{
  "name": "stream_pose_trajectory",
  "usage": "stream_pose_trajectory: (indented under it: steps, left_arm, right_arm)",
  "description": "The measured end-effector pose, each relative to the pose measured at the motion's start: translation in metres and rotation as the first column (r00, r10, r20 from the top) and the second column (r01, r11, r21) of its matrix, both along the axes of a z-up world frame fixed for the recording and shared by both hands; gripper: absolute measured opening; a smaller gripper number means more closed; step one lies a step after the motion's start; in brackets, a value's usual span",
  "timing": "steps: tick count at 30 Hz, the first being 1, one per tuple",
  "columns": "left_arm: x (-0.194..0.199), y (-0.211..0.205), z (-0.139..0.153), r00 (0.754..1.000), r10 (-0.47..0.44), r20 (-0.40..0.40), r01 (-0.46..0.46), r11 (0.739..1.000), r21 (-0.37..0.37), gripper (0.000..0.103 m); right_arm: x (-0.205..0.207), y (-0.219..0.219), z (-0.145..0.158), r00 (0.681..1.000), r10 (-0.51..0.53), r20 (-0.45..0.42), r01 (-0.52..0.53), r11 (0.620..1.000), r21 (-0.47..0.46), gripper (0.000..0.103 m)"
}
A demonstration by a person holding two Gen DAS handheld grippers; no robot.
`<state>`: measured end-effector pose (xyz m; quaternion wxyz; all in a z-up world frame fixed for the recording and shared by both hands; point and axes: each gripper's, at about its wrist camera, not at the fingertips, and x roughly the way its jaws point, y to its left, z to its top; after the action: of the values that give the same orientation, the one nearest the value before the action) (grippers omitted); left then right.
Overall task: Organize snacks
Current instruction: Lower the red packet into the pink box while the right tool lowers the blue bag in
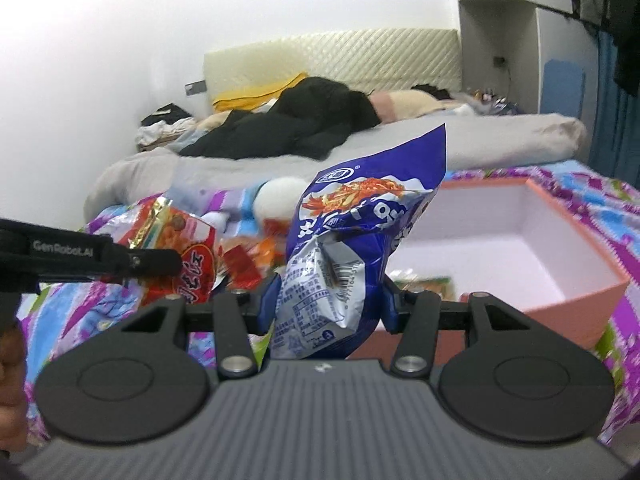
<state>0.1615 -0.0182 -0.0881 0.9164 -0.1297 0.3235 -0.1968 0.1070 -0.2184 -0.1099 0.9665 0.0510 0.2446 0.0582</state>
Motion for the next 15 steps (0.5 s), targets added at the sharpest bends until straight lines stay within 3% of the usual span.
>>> stream_pose_trajectory:
  steps: [11,15]
  left_arm:
    - [0.090,-0.065,0.007,0.996,-0.076,-0.034,0.076,0.997,-0.014,0.008]
    - [0.130,-0.099,0.015,0.993,-0.115,-0.035,0.117,0.992,0.037,0.008]
  right_arm:
    - [0.043,-0.065,0.018,0.991,-0.132,0.037,0.133,0.990,-0.043,0.053]
    - [0.068,-0.095,0.022,0.984,-0.176,0.017,0.177,0.983,-0.043,0.053]
